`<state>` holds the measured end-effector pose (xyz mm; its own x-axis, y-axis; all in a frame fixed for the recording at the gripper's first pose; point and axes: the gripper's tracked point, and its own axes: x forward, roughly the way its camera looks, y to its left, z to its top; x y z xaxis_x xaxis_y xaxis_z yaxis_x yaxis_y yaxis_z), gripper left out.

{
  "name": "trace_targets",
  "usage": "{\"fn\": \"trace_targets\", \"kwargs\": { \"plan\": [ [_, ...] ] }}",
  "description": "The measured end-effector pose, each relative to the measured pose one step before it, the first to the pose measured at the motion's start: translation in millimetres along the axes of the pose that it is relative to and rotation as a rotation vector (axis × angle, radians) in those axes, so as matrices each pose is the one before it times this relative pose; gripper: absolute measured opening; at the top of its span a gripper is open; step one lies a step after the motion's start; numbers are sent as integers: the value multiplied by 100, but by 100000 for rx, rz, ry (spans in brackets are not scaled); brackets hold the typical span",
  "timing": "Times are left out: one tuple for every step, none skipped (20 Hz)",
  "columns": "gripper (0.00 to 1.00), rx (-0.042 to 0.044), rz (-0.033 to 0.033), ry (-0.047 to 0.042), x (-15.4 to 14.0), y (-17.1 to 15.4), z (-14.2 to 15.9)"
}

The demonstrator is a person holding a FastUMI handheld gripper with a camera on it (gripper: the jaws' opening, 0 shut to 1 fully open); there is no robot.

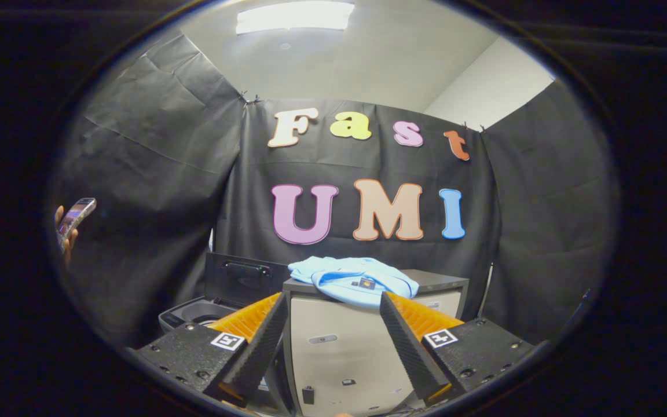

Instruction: Put the clothes into the washing machine and then close the washing machine lid.

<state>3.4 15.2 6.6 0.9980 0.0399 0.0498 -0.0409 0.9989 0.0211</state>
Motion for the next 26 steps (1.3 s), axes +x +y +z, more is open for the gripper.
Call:
{"fn": "trace_targets", "kwargs": {
  "plan": [
    [97, -314, -133, -222, -41, -8, 31],
    [97, -337, -90, 1, -54, -37, 178],
    [97, -369, -170, -187, -45, -52, 104],
    [97, -636, -117, -209, -94, -30, 201],
    [97, -1065, -16, 74, -9, -113, 15],
    [97, -1541, -390, -103, -80, -201, 159],
    [97, -1385, -977, -341, -43, -311, 212],
    [97, -747, -677, -54, -79, -287, 138],
    [97, 8, -383, 147, -33, 8, -88],
    [97, 430, -11, -17, -35, 7, 62],
    [97, 511, -169, -171, -1, -41, 45],
    [97, 280, -369, -66, -38, -48, 6],
    [97, -34, -371, 24, -92, -110, -53],
    [97, -363, -389, 85, -87, -56, -3],
    [97, -616, -464, 145, -97, -69, -173],
    [97, -527, -324, 123, -61, -24, 22],
    [97, -409, 103, 235, 3, 110, -73],
    [97, 25, -18, 6, 72, 51, 29],
    [97, 378, 155, 248, 21, 77, -52],
    [97, 552, 150, 102, 7, 54, 15],
    [97, 573, 24, 136, 98, 42, 9],
    [97, 235, 100, -61, -6, 39, 47],
    [97, 51, 141, -120, 72, 69, 13],
    [97, -160, 325, -128, 46, 100, 90],
    [97, -228, 546, 80, 44, 195, -83],
    [97, -434, 506, 212, 65, 149, -22]
  ]
}}
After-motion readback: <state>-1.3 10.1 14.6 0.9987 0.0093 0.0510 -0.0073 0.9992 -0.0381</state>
